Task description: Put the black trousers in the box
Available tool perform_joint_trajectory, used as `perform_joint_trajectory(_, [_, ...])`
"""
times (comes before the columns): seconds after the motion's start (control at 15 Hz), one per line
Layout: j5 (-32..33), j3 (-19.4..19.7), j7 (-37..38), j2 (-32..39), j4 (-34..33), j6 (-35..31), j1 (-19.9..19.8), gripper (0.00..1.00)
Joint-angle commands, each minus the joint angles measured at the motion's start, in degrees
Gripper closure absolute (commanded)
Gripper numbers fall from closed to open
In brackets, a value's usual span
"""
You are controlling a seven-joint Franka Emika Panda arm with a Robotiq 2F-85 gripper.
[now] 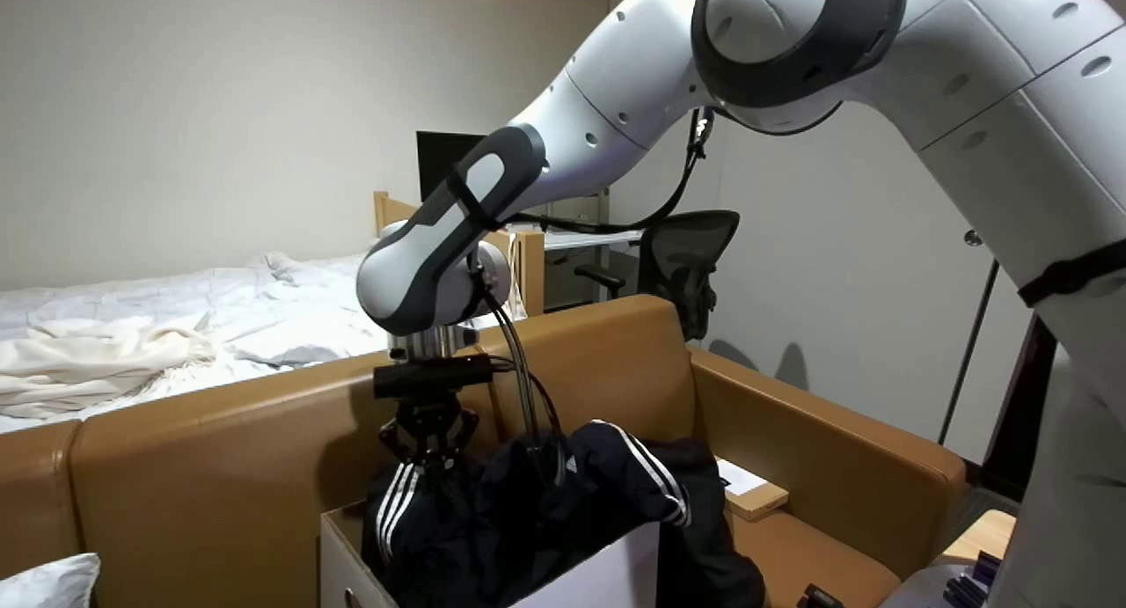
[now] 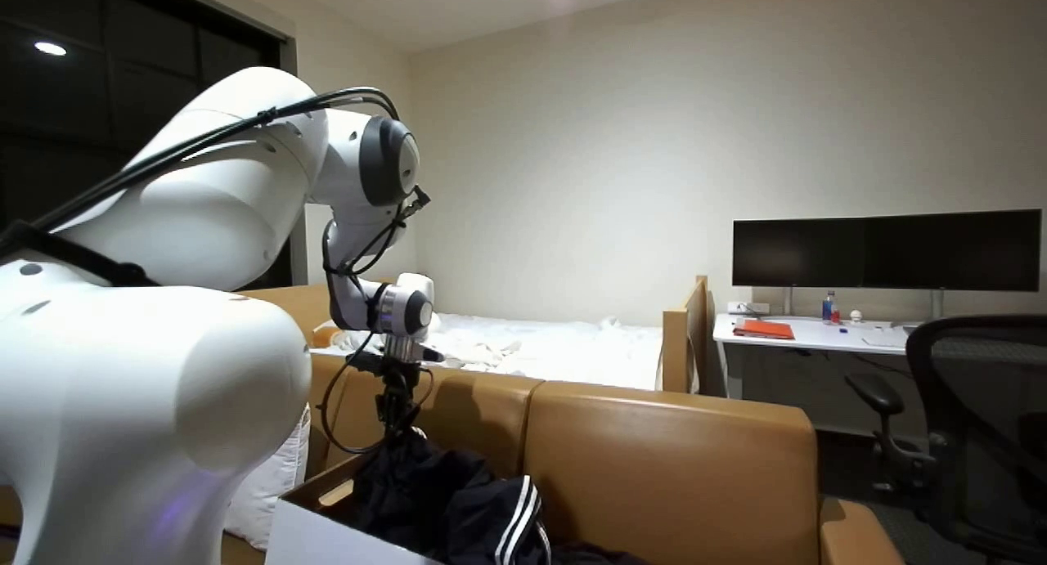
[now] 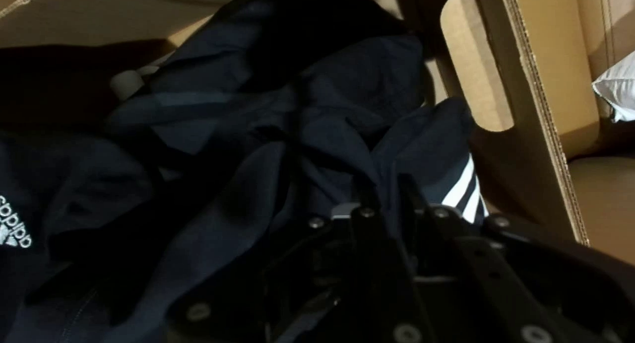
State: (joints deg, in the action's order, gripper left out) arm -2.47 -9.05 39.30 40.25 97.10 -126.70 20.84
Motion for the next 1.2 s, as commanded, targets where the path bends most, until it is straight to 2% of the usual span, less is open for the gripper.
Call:
perform_joint_trajectory(0.0, [-2.24,0.16,-4.55,-1.03,2.37,-1.23,-1.26,0.52])
perform_joint_trajectory(0.2, [-0.40,1.61,-5.56,-3.85,5.34,-0.74,-0.87,0.33])
perform_joint_trajectory(0.53, [4.53,3.88,-6.99,-16.27,18.65,0.83,0.03,0.02])
perform_joint_trajectory(0.8, [9.60,2.89,-6.13,-28.17,29.61,2.55,0.04,0.00])
perform_joint_trajectory(1.13, [8.77,-1.29,-7.84,-43.30,44.34,4.31,-1.30,0.00])
